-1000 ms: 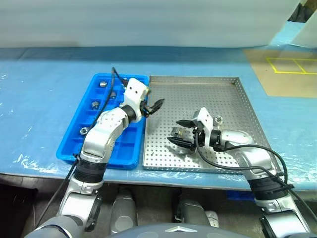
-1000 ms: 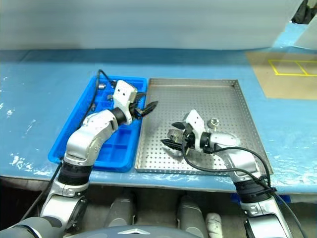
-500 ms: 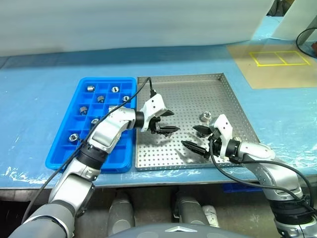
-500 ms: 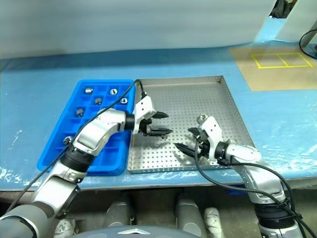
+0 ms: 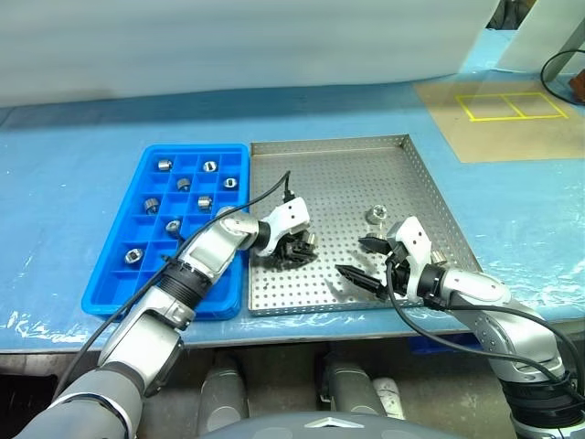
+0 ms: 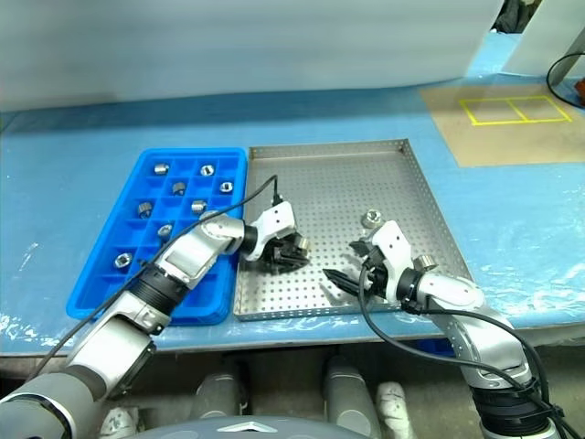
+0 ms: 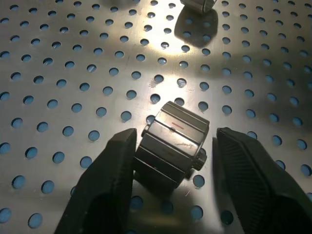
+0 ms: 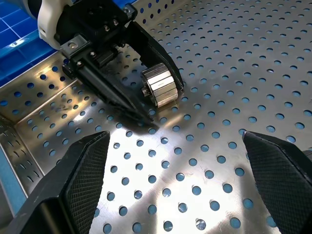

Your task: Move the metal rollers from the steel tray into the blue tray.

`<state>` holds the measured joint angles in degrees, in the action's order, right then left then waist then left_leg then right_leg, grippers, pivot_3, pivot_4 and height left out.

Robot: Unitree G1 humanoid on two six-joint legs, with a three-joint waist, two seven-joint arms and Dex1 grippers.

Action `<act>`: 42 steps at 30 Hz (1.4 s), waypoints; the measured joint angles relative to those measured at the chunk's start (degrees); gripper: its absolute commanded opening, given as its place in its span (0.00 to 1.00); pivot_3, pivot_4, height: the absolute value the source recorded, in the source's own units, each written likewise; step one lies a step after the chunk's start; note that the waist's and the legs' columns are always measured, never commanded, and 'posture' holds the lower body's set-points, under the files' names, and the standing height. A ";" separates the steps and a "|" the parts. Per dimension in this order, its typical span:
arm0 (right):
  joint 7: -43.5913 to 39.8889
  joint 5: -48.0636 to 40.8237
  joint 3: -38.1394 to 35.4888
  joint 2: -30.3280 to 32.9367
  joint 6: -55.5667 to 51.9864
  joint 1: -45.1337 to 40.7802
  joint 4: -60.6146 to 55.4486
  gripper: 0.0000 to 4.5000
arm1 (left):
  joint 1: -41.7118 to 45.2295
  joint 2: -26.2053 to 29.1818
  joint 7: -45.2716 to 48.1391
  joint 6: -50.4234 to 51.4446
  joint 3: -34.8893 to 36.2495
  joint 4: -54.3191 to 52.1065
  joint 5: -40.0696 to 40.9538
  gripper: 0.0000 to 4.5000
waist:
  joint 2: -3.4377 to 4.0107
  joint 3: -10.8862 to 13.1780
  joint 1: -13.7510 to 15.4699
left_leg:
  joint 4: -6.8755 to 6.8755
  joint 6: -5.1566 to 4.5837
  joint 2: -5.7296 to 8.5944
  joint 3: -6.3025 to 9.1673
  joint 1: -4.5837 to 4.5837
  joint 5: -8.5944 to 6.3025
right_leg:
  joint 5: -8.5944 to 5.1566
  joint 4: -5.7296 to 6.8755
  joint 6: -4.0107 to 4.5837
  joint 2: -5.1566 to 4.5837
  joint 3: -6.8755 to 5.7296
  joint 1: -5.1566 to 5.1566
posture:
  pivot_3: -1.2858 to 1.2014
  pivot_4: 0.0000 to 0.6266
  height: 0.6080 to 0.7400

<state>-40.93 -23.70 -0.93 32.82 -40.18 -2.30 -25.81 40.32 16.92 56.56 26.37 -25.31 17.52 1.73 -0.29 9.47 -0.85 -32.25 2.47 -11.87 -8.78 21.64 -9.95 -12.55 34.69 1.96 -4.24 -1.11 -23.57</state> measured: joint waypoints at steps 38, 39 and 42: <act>-19.83 5.44 16.49 -6.95 13.94 -27.02 30.98 1.00 | -35.98 -15.00 -48.81 46.63 34.44 -68.36 3.59 0.30 | -0.02 0.17 6.75 | 0.04 -0.04 -0.08 0.23 0.42 -0.01 | -0.03 -0.21 0.03 -0.07 -0.41 -0.17 | 0.62 0.24 1.00; -20.41 5.71 16.92 -7.44 14.35 -27.64 31.99 1.00 | -37.42 -15.42 -49.87 46.64 35.07 -69.63 3.22 0.30 | -0.03 0.18 6.96 | 0.04 -0.04 -0.08 0.23 0.47 -0.01 | -0.03 -0.22 0.03 -0.07 -0.42 -0.21 | 0.62 0.24 1.00; -21.75 6.30 17.63 -8.22 15.34 -28.22 33.58 1.00 | -41.12 -15.60 -51.89 46.51 36.44 -72.76 2.27 0.30 | -0.05 0.19 7.74 | 0.04 -0.04 -0.08 0.23 0.54 -0.01 | -0.02 -0.22 0.03 -0.08 -0.42 -0.27 | 0.63 0.24 1.00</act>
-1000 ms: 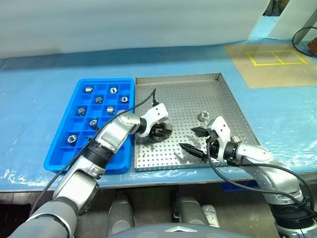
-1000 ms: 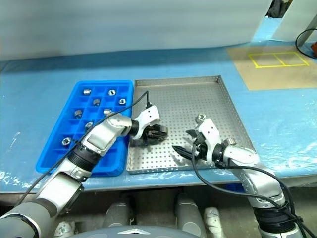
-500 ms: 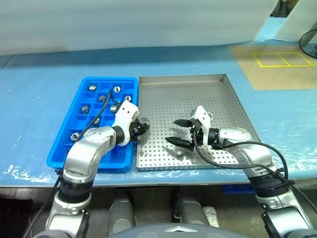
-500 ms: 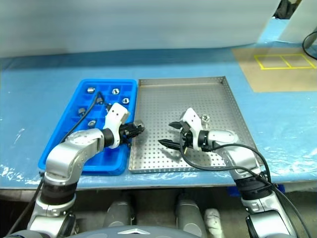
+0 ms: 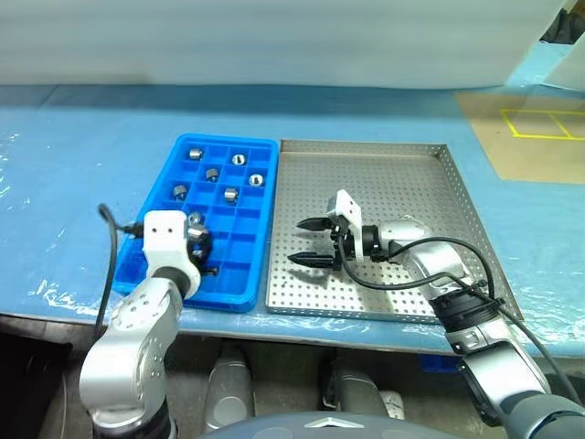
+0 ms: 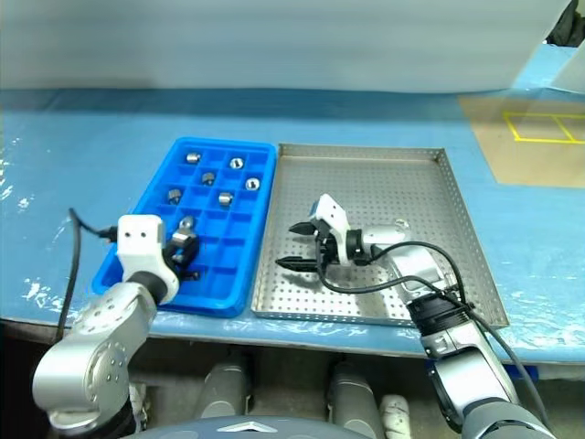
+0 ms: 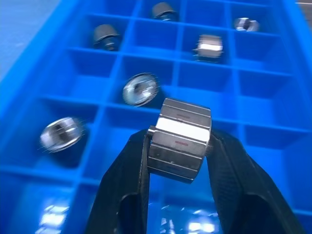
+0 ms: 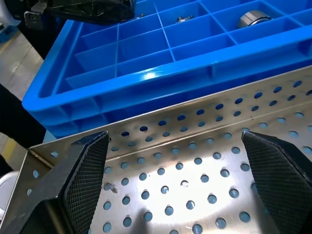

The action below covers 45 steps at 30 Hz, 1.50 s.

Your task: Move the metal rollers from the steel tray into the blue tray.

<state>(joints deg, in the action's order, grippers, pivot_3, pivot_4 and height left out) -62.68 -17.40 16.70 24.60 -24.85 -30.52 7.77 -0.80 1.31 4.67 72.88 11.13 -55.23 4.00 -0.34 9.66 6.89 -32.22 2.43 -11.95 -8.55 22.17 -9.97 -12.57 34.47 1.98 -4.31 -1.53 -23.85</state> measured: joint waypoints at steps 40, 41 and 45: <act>14.26 -2.49 -15.80 6.62 -6.75 13.77 -9.11 1.00 | 16.41 15.35 17.98 -26.34 -14.68 21.09 9.48 0.82 | 0.03 -0.01 -0.51 | -0.06 0.32 0.07 -0.09 -0.19 0.18 | 0.03 0.31 -0.05 0.03 0.24 -0.08 | 0.51 0.24 1.00; 14.62 -2.57 -16.31 7.01 -7.03 13.93 -9.19 1.00 | 17.04 15.80 18.96 -27.22 -15.15 21.78 9.68 0.82 | 0.04 -0.02 -1.12 | -0.05 0.35 0.07 -0.09 -0.20 0.20 | 0.03 0.33 -0.05 0.04 0.25 -0.08 | 0.51 0.24 1.00; 16.31 -3.02 -18.78 8.69 -8.53 14.87 -11.01 1.00 | 20.21 17.77 24.06 -30.33 -17.31 25.48 11.18 0.82 | 0.08 -0.04 -2.42 | -0.02 0.37 0.06 -0.09 -0.20 0.21 | 0.03 0.33 -0.04 0.08 0.26 -0.10 | 0.49 0.24 1.00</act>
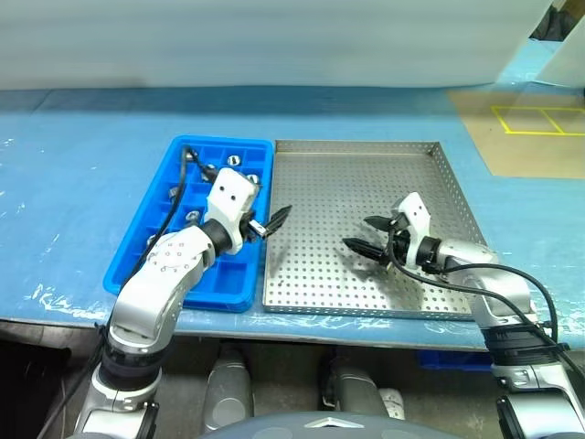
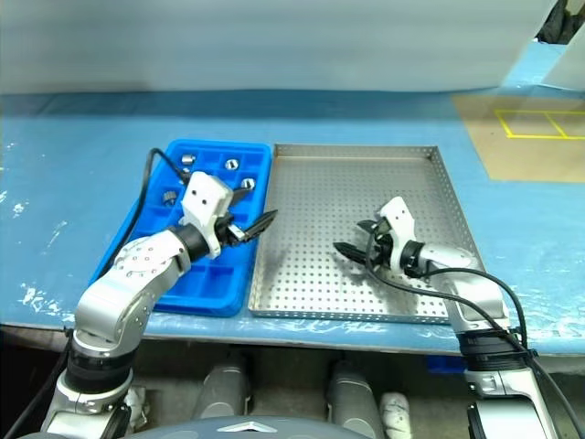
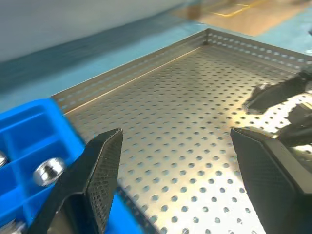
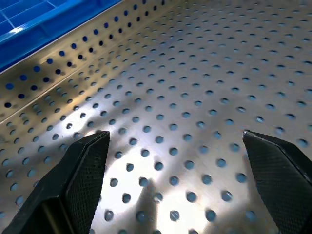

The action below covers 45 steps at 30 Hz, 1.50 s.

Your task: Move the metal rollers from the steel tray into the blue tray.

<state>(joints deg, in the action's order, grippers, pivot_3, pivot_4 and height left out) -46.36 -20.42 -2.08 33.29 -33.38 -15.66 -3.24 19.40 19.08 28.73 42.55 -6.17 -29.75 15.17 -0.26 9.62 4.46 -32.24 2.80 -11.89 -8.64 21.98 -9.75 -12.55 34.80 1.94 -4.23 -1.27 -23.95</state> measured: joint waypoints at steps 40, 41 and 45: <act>1.17 0.23 -2.72 9.28 -6.67 3.68 -4.16 0.26 | 1.61 7.67 15.17 -9.74 -7.52 8.01 2.33 0.83 | 0.14 -0.06 -2.21 | -0.03 -0.23 0.00 -0.08 -0.36 -0.12 | 0.00 -0.01 0.02 -0.02 0.05 0.39 | 0.47 0.24 1.00; 1.13 0.26 -2.04 9.28 -6.68 2.60 -4.16 0.26 | 1.58 7.92 15.24 -9.77 -7.52 8.02 2.29 0.83 | 0.14 -0.06 -2.29 | -0.04 -0.23 0.00 -0.08 -0.37 -0.12 | 0.00 0.00 0.02 -0.02 0.06 0.39 | 0.47 0.24 1.00; 0.29 0.06 -0.51 8.94 -6.82 -0.90 -4.58 0.26 | 0.77 7.97 14.23 -9.72 -7.32 7.82 2.14 0.83 | 0.17 -0.06 -2.27 | -0.03 -0.23 -0.02 -0.08 -0.41 -0.12 | 0.00 0.02 0.02 -0.01 0.05 0.42 | 0.48 0.24 1.00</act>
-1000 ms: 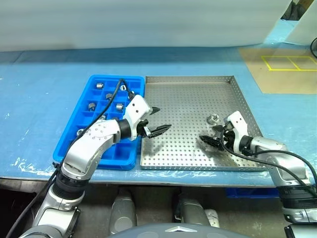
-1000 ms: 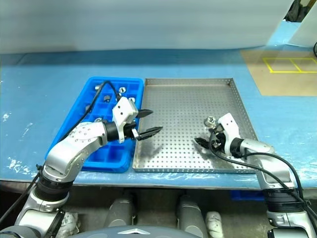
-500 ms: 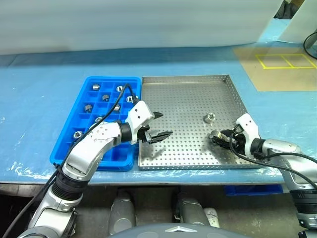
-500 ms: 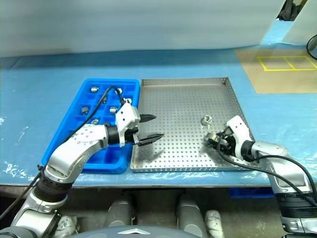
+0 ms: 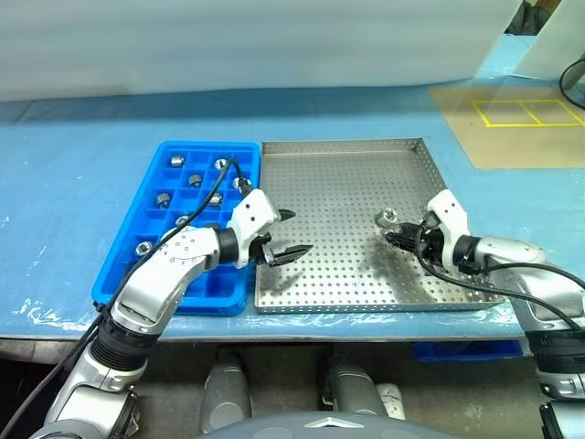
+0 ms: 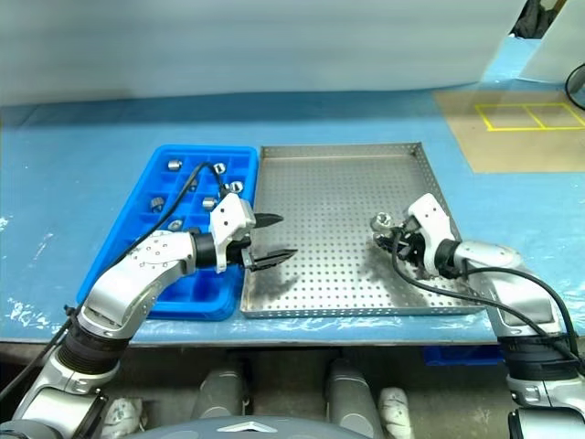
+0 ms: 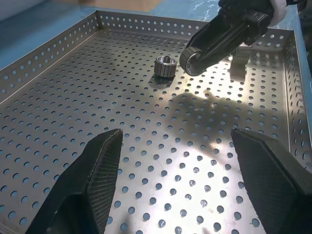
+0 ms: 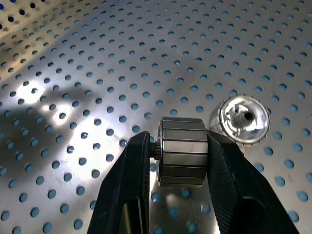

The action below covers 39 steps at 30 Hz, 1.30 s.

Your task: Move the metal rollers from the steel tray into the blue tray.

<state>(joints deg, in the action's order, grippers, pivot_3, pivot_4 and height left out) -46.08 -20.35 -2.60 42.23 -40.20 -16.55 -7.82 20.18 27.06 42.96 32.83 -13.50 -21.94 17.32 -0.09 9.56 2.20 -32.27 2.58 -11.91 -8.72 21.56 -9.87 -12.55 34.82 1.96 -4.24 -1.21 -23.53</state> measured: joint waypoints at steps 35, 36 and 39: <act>-5.44 8.96 19.86 -34.74 15.90 -31.48 27.78 0.26 | -26.10 -10.95 -34.20 19.91 14.82 -24.91 -0.72 0.83 | -0.04 0.03 3.86 | 0.00 0.22 -0.05 0.17 0.57 0.12 | 0.00 0.01 0.03 -0.04 -0.24 -0.45 | 0.64 0.24 1.00; -5.74 9.11 20.09 -34.98 16.06 -31.62 28.00 0.26 | -26.68 -11.27 -34.70 20.12 15.14 -25.40 -0.74 0.83 | -0.05 0.04 3.93 | 0.00 0.22 -0.06 0.17 0.56 0.12 | 0.00 0.01 0.03 -0.03 -0.25 -0.45 | 0.64 0.24 1.00; -6.89 10.18 21.05 -35.76 16.78 -32.05 29.54 0.26 | -29.50 -11.61 -36.21 20.37 16.34 -27.79 -0.82 0.83 | -0.07 0.03 4.14 | 0.00 0.19 -0.06 0.18 0.55 0.10 | 0.00 0.02 0.03 -0.03 -0.25 -0.44 | 0.65 0.24 1.00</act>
<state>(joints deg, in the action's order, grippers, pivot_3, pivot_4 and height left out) -52.97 -10.17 18.46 6.46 -23.42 -48.60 21.72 -9.32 15.44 6.74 53.19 2.85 -49.73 16.49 -0.16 9.59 6.33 -32.27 2.77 -11.97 -8.55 22.11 -9.77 -12.55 34.84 1.99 -4.27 -1.46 -23.97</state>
